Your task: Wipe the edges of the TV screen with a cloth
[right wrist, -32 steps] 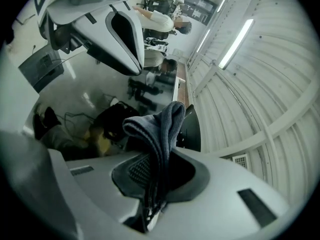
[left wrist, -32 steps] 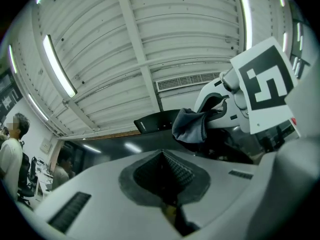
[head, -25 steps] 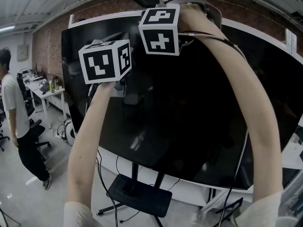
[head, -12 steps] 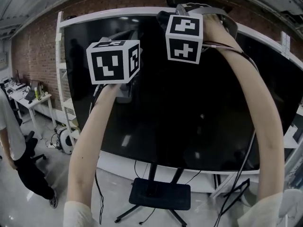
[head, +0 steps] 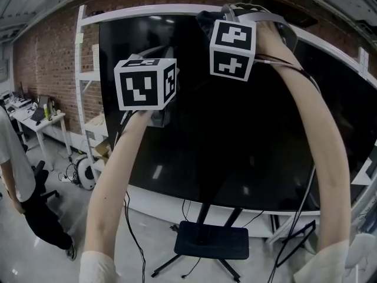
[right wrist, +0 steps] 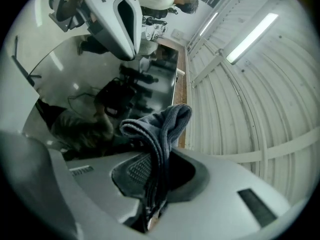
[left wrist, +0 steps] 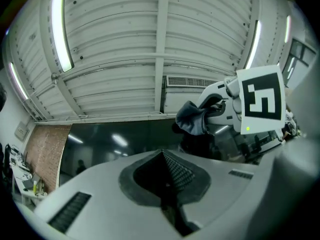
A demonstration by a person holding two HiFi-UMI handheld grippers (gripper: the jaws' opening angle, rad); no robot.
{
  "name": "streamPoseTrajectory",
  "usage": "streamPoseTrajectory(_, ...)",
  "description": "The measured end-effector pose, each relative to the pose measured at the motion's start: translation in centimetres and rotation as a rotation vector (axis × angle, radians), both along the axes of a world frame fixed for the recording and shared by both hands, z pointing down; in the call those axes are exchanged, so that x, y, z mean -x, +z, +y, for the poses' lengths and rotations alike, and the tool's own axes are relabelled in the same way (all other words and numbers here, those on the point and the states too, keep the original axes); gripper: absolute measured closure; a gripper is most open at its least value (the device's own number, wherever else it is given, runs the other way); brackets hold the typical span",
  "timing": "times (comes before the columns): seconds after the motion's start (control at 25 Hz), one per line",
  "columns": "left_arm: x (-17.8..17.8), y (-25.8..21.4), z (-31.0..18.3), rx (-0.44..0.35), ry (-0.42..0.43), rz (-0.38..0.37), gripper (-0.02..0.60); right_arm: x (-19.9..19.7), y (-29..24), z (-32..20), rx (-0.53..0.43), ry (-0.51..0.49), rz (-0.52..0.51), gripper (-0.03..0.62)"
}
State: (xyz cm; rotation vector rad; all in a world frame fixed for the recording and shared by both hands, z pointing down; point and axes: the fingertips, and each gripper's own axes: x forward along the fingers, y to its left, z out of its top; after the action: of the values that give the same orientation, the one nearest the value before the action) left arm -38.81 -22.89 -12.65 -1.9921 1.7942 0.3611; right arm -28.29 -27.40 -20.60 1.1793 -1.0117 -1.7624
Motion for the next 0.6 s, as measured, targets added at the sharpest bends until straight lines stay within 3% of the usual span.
streamPoseTrajectory(0.24,4.0,1.8,-1.5,0.053,-0.008,0.008,0.565,5.5,-0.6,-0.2,-0.041,-0.028,0.022,0.545)
streamPoseTrajectory(0.44,10.3,1.9,-1.9,0.046,-0.042,-0.003,0.566,13.3,-0.5,-1.4,-0.037,-0.072,0.029,0.545)
streamPoseTrajectory(0.6,12.3,1.7,-0.7,0.032,-0.083,-0.026,0.566,15.8,-0.4,-0.6,-0.010,-0.079,0.032,0.545)
